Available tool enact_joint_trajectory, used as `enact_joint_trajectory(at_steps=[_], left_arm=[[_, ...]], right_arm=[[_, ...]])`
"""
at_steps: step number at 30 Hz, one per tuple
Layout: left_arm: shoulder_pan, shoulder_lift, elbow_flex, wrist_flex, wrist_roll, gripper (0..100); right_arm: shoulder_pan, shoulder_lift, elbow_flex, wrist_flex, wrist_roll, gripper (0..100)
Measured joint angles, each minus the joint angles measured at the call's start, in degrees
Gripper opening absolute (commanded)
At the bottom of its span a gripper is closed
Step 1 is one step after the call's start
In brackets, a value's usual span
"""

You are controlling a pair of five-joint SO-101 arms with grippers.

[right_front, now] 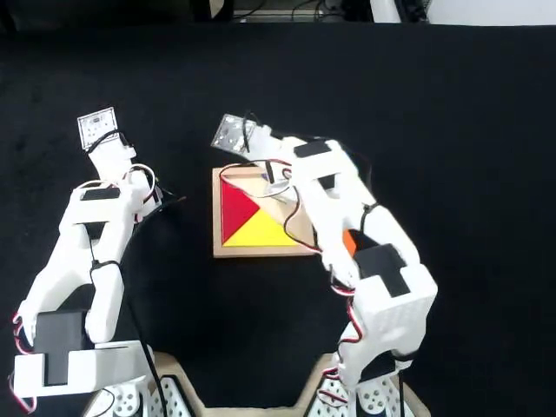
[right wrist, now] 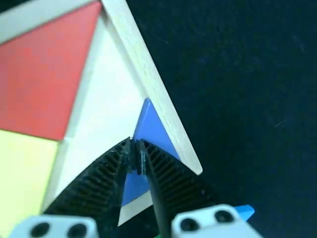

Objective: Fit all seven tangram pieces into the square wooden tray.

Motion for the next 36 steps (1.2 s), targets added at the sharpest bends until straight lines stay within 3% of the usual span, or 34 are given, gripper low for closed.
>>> enact_joint_trajectory(at_steps=[13, 21, 28, 33, 36], left_arm=[[0.0, 0.0, 0.0, 0.0, 0.0, 13], [0.0, 0.0, 0.0, 0.0, 0.0, 13], [0.0, 0.0, 0.0, 0.0, 0.0, 13], [0.0, 0.0, 0.0, 0.0, 0.0, 13], [0.0, 0.0, 0.0, 0.0, 0.0, 13]], right_arm=[[1.8, -4.7, 0.2, 3.2, 0.0, 1.1], [1.9, -25.9, 3.8, 16.1, 0.0, 1.1], [3.4, -50.5, 23.4, 18.0, -0.3, 1.1], [7.7, -60.7, 35.2, 18.0, -8.3, 1.3], [11.3, -60.7, 35.6, 18.0, -13.1, 7.5]])
